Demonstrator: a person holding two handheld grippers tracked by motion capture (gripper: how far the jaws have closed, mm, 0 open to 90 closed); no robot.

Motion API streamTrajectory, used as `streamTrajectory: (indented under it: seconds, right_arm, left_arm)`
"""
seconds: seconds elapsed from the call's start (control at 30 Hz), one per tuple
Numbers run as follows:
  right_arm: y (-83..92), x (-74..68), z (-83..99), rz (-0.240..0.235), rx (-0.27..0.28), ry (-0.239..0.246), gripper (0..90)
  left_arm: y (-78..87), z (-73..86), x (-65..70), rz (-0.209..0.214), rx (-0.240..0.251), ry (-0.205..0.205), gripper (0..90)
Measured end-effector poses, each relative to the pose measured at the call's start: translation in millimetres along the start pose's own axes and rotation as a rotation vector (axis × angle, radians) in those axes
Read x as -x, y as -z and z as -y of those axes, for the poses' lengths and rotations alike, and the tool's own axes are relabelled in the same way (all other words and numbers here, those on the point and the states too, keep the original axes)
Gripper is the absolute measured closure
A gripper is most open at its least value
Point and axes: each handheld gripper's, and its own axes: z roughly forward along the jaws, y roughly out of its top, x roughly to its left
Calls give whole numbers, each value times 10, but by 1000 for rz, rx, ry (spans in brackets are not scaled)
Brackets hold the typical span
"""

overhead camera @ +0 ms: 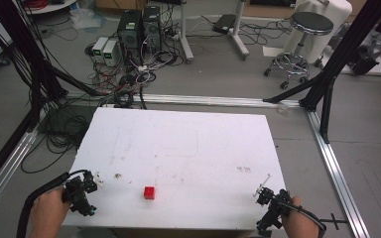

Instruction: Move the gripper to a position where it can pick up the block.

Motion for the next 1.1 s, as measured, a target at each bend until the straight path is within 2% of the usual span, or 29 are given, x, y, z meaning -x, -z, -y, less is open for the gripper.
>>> streamTrajectory:
  seconds: [0.1,0.3,0.47,0.5,0.63,0.67,0.77,0.9,1.1]
  right_arm:
    - [8,13,23,-2,8,-11,7]
    - [17,12,40,-4,13,-7,7]
    - [19,8,42,-11,21,-6,7]
    - [22,9,41,-11,23,-6,7]
    - [32,12,39,-9,28,-2,7]
    - [35,12,36,-10,24,-3,7]
    - [28,14,32,-14,26,1,7]
    - [27,15,32,-15,22,0,7]
    - [30,13,33,-18,27,-3,7]
  left_arm:
    - [1,-18,15,9,3,-3,224]
    - [60,-117,34,6,8,-42,224]
    - [90,-270,21,36,18,-139,223]
    - [98,-316,12,40,18,-171,224]
    - [124,-445,-19,51,15,-238,224]
    - [128,-475,-20,54,19,-238,224]
    - [143,-587,-48,65,8,-285,223]
    - [151,-681,-56,63,-5,-323,224]
    - [158,-898,2,61,-26,-385,223]
